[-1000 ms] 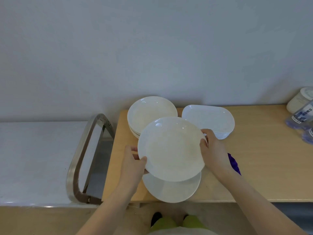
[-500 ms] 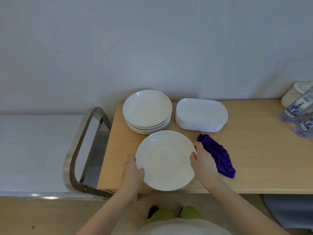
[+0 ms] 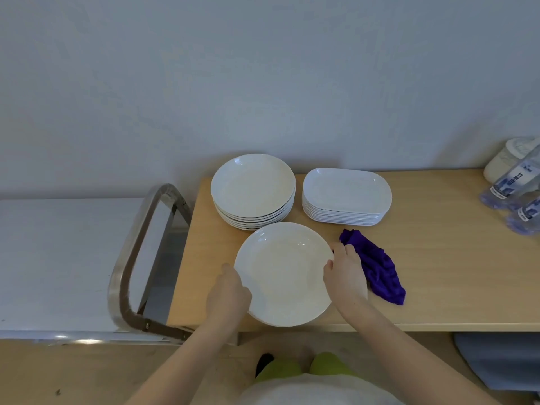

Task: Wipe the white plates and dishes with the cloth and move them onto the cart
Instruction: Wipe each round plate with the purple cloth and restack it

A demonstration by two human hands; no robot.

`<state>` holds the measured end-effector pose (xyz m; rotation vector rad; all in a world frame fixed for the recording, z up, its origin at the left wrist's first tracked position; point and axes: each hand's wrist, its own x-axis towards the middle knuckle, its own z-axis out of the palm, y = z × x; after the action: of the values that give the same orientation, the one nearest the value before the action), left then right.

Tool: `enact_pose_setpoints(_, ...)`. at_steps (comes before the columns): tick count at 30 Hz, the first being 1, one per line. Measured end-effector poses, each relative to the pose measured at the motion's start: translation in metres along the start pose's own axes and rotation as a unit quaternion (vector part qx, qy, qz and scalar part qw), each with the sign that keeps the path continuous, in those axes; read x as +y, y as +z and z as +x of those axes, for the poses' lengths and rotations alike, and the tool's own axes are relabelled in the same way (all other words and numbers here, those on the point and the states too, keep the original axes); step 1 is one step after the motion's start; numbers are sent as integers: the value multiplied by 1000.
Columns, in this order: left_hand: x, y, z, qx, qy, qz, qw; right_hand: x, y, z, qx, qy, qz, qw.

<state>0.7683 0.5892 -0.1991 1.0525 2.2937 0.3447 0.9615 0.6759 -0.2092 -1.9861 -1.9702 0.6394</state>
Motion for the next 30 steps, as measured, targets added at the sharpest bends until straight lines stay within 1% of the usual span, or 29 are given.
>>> enact_pose_setpoints(2, -2, -1, 1, -3, -4, 2, 1000, 0, 4, -2, -15, -11, -37, 999)
enact_pose_setpoints(4, -2, -2, 2, -6, -3, 5, 1000, 1, 8, -3, -27, -11, -36, 999)
enact_pose_setpoints(5, -2, -2, 3, -8, -1, 9, 1000, 2, 10, -4, -31, -17, -62, 997)
enact_pose_setpoints(7, -1, -1, 3, -10, 7, 22, 1000, 2, 11, -4, -22, -21, -111, 993)
enact_pose_setpoints(12, 1, -4, 1, -15, 23, 87, 996, 4, 14, -4, 0, -44, -144, 989)
enact_pose_setpoints(15, 0, 0, -2, 41, 54, 185, 980, 9, 14, -5, 19, -74, -170, 982)
enact_pose_setpoints(17, -1, 5, -4, 95, 89, 216, 968, 14, 11, -5, 36, -86, -163, 982)
enact_pose_setpoints(19, -1, 9, -5, 126, 125, 204, 963, 21, 8, 0, 48, -83, -140, 985)
enact_pose_setpoints(22, -1, 15, -2, 141, 166, 172, 961, 35, 2, 12, 56, -61, -117, 990)
enact_pose_setpoints(27, -1, 16, 2, 123, 152, 142, 970, 63, -4, 25, -10, -46, -210, 977)
enact_pose_setpoints(30, -2, 14, 1, 125, 139, 121, 975, 70, -11, 32, 9, -53, -241, 969)
